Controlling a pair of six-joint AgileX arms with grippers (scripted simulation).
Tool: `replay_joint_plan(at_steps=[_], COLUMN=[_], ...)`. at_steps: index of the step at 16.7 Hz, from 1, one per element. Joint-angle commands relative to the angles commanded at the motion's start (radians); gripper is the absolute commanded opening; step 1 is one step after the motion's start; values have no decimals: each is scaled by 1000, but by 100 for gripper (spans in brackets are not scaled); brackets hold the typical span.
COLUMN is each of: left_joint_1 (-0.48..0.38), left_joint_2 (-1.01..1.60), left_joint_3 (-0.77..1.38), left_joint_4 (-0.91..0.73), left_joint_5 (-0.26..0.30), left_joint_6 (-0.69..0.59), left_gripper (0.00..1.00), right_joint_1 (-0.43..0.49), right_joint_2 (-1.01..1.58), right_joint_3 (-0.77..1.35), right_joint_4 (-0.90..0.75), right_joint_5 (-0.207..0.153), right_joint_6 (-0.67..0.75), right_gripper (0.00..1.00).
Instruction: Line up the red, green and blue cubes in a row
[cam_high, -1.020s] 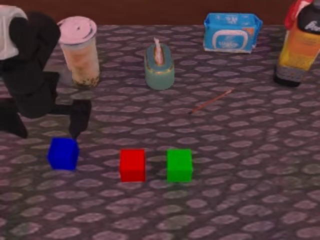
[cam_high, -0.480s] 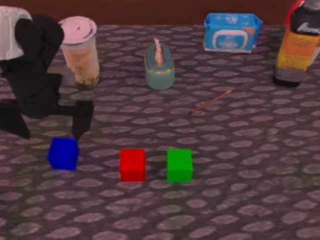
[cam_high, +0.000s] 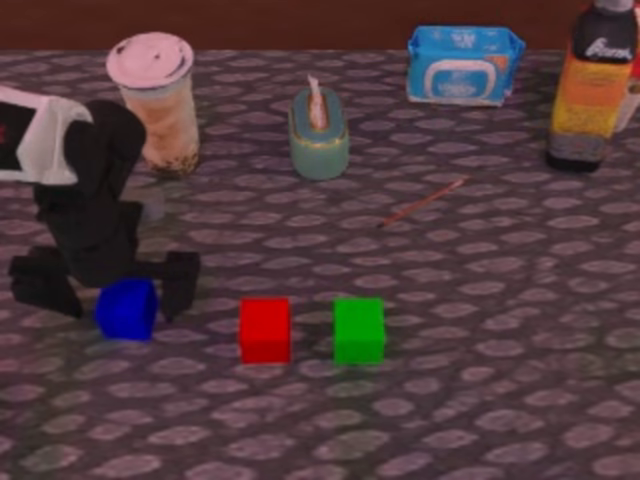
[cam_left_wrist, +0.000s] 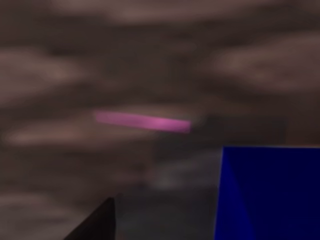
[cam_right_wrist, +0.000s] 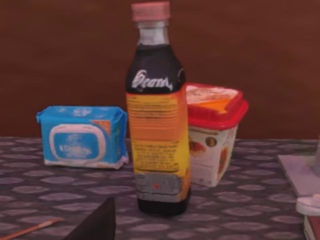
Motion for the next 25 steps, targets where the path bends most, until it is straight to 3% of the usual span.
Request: replay_joint_plan(at_steps=[4,17,25], left_joint_1=[0,0,0], left_joint_2=[3,3,3], left_joint_3=[-3,-3,-3], left_joint_4=[4,4,4], left_joint_5=[0,0,0], left_joint_6=[0,0,0], left_gripper=[100,2,0], right_joint_1=[0,0,0], right_joint_2=[0,0,0], right_joint_3=[0,0,0], right_joint_4=[0,0,0], right_joint_5=[0,0,0], right_joint_6=[0,0,0], right_gripper=[100,100,100])
